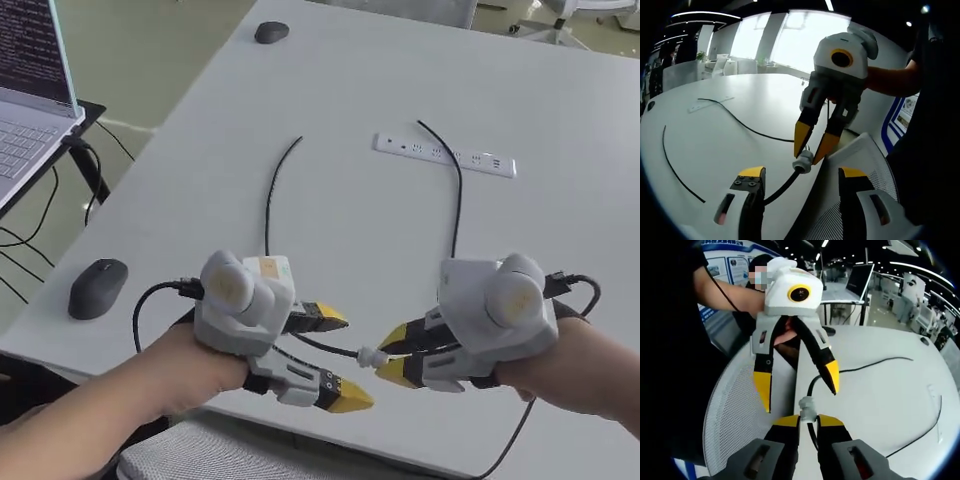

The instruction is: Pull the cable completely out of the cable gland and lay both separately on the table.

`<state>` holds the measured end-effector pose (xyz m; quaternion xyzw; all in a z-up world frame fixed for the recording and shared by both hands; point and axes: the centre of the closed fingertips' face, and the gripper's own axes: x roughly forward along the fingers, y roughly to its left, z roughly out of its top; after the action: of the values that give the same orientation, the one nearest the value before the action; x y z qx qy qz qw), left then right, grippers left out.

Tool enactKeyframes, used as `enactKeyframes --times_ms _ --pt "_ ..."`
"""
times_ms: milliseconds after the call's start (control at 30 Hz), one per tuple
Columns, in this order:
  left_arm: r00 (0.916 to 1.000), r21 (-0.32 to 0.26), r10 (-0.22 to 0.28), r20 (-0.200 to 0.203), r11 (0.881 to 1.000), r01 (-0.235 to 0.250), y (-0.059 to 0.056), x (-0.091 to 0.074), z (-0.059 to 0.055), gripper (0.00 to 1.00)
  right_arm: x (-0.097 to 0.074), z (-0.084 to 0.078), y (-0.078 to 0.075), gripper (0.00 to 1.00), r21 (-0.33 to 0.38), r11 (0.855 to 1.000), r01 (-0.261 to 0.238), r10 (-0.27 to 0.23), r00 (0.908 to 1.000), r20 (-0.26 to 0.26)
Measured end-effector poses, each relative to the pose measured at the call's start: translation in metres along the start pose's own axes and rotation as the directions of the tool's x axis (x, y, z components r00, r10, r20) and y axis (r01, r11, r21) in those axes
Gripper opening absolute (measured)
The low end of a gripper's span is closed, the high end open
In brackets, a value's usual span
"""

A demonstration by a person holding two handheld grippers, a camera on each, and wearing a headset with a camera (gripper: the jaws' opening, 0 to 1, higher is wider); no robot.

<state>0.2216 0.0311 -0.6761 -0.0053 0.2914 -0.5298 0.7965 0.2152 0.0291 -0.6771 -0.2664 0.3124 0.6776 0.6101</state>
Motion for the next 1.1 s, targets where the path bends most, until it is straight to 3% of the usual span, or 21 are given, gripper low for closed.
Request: enactKeyframes --times_ms 233,667,1100 --pt "0.9986 -0.008 -0.048 0.023 0.999 0.048 -0.005 0.002 0.007 0.42 -0.004 0.002 0.0 0.07 -0.042 0.999 0.007 -0.007 1.0 0.005" --pt "0.9925 -0.031 -0.105 0.063 0.994 0.107 -0.016 0.001 0.012 0.26 -0.008 0.001 0.003 0.07 -0.096 0.995 0.022 -0.02 0.9996 0.02" --pt "0.9933 -0.021 -0.1 0.057 0.995 0.102 -0.017 0.004 0.011 0.21 -0.009 -0.003 0.005 0.07 -0.113 0.993 0.026 -0.023 0.9992 0.033"
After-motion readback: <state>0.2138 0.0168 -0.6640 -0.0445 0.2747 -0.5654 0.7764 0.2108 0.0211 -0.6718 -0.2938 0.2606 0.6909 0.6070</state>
